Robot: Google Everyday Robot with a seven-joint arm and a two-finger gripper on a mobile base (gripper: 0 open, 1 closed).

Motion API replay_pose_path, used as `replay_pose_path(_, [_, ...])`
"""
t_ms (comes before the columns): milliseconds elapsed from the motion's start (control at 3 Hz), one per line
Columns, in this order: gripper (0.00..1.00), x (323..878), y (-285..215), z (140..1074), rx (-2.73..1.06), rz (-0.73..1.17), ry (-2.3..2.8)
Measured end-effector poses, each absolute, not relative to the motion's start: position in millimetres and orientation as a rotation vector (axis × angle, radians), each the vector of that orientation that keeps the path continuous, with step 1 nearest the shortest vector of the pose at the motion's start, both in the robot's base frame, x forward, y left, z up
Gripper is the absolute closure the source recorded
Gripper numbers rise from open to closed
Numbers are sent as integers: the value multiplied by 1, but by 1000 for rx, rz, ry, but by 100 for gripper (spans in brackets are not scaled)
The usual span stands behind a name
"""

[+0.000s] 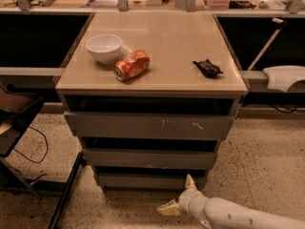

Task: Open bottom drawer

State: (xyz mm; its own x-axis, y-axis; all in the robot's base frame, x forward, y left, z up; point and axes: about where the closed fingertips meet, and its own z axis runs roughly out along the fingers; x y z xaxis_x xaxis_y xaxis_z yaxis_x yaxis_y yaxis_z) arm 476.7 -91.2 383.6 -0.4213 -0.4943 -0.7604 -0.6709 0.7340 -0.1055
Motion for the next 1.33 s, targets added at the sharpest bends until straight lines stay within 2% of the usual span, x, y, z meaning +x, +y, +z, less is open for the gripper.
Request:
replay_pose_path(333, [0, 475, -91, 383, -879, 272, 2107])
replay_pose_path(667, [0, 497, -88, 342, -896, 225, 2136])
replay_pose_path(1000, [0, 556, -91, 274, -848, 126, 2198])
replay_pose_path(1333, [0, 554, -90, 274, -850, 127, 2199])
